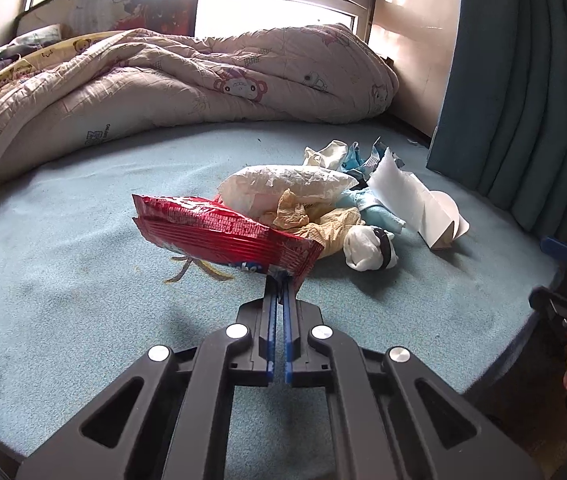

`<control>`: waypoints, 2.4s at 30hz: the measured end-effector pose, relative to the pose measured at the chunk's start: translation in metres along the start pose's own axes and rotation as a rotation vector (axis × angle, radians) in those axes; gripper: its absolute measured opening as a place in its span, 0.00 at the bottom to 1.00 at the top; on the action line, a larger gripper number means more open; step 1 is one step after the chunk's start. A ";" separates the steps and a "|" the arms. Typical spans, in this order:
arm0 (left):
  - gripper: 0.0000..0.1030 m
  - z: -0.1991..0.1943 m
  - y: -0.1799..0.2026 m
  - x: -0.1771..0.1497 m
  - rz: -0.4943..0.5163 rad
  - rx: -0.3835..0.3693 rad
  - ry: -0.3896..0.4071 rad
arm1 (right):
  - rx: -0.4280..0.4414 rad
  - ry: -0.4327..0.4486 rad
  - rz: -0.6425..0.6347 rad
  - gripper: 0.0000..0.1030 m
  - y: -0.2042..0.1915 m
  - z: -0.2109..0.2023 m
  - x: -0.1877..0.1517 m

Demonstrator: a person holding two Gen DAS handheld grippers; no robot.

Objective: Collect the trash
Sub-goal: 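Grasp the folded white paper with the right gripper while the left holds the wrapper, then carry both items down over the white bin and open both grippers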

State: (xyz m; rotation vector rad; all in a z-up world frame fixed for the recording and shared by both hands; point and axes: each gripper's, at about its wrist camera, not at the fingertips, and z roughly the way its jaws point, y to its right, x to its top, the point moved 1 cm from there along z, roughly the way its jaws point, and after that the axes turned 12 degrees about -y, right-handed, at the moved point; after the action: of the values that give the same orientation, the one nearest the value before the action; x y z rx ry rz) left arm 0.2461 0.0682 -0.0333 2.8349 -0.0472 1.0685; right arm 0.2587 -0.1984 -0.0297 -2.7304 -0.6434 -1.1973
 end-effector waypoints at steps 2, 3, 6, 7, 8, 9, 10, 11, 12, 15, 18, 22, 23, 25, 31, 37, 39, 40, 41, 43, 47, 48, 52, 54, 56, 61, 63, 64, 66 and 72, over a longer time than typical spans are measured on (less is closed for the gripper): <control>0.01 -0.007 0.000 -0.004 0.004 -0.009 0.004 | -0.014 -0.028 0.034 0.95 0.009 0.017 0.018; 0.01 -0.010 0.000 -0.005 0.007 -0.010 0.008 | -0.011 -0.038 0.053 0.95 0.013 0.026 0.027; 0.01 -0.020 0.001 -0.011 0.017 -0.003 0.022 | 0.062 -0.078 0.106 0.95 0.019 0.049 0.048; 0.01 -0.024 0.001 -0.012 0.019 -0.002 0.027 | 0.095 -0.095 0.123 0.95 0.020 0.056 0.053; 0.01 -0.027 0.001 -0.014 0.017 0.000 0.031 | 0.111 -0.113 0.136 0.95 0.020 0.064 0.056; 0.01 -0.029 0.000 -0.015 0.016 -0.001 0.033 | 0.113 -0.128 0.144 0.95 0.018 0.070 0.058; 0.01 -0.031 0.000 -0.016 0.018 -0.001 0.034 | 0.104 -0.140 0.145 0.95 0.014 0.075 0.060; 0.01 -0.032 -0.001 -0.017 0.021 0.001 0.037 | 0.081 -0.150 0.139 0.93 0.010 0.080 0.061; 0.01 -0.033 -0.001 -0.018 0.024 0.003 0.037 | 0.048 -0.156 0.127 0.88 0.005 0.085 0.063; 0.01 -0.034 0.000 -0.020 0.024 -0.001 0.034 | 0.002 -0.183 0.145 0.46 0.005 0.097 0.067; 0.01 -0.037 0.001 -0.022 0.027 -0.006 0.036 | 0.039 -0.199 0.164 0.34 0.010 0.102 0.067; 0.01 -0.046 0.004 -0.026 0.030 -0.008 0.046 | 0.001 -0.171 0.154 0.33 0.012 0.084 0.057; 0.01 -0.049 0.004 -0.028 0.031 -0.008 0.046 | 0.002 -0.158 0.157 0.33 0.014 0.077 0.055; 0.01 -0.054 0.006 -0.030 0.032 -0.007 0.048 | 0.011 -0.127 0.162 0.33 0.016 0.061 0.050; 0.01 -0.080 0.021 -0.043 0.058 -0.020 0.066 | 0.093 -0.050 0.106 0.33 -0.005 -0.002 0.027; 0.01 -0.108 0.037 -0.078 0.102 -0.033 0.060 | 0.182 -0.008 0.018 0.33 -0.041 -0.062 -0.019; 0.01 -0.112 0.042 -0.095 0.113 -0.041 0.043 | 0.198 -0.001 -0.007 0.33 -0.051 -0.077 -0.038; 0.01 -0.114 0.044 -0.105 0.119 -0.043 0.034 | 0.205 -0.001 -0.020 0.33 -0.055 -0.083 -0.049; 0.01 -0.114 0.046 -0.114 0.124 -0.046 0.023 | 0.212 -0.005 -0.030 0.33 -0.060 -0.087 -0.061; 0.01 -0.110 0.050 -0.135 0.133 -0.057 -0.002 | 0.218 -0.022 -0.054 0.33 -0.069 -0.089 -0.086; 0.01 -0.087 0.052 -0.179 0.129 -0.092 -0.075 | 0.235 -0.091 -0.086 0.33 -0.083 -0.072 -0.139; 0.01 -0.080 0.053 -0.191 0.133 -0.097 -0.088 | 0.236 -0.105 -0.087 0.33 -0.086 -0.066 -0.152; 0.01 -0.043 0.056 -0.234 0.128 -0.130 -0.159 | 0.263 -0.169 -0.085 0.33 -0.097 -0.033 -0.199; 0.01 -0.022 0.059 -0.251 0.133 -0.139 -0.195 | 0.271 -0.192 -0.081 0.33 -0.101 -0.017 -0.217; 0.01 -0.002 0.061 -0.264 0.143 -0.146 -0.224 | 0.268 -0.205 -0.078 0.33 -0.105 -0.003 -0.230; 0.01 0.046 0.067 -0.288 0.172 -0.190 -0.288 | 0.269 -0.258 -0.057 0.33 -0.106 0.033 -0.249; 0.01 0.066 0.068 -0.295 0.181 -0.199 -0.312 | 0.272 -0.277 -0.041 0.33 -0.103 0.047 -0.256; 0.01 0.076 0.069 -0.299 0.183 -0.206 -0.328 | 0.267 -0.284 -0.032 0.33 -0.102 0.055 -0.258; 0.01 0.097 0.069 -0.305 0.183 -0.211 -0.360 | 0.268 -0.313 -0.015 0.33 -0.099 0.068 -0.264; 0.01 0.148 0.076 -0.316 0.221 -0.238 -0.436 | 0.253 -0.368 -0.011 0.33 -0.091 0.102 -0.265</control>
State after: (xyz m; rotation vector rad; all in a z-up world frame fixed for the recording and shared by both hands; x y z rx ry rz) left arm 0.1006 -0.0271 -0.3448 2.8237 -0.4980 0.4148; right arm 0.1302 -0.1813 -0.2984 -2.7436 -0.7844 -0.5650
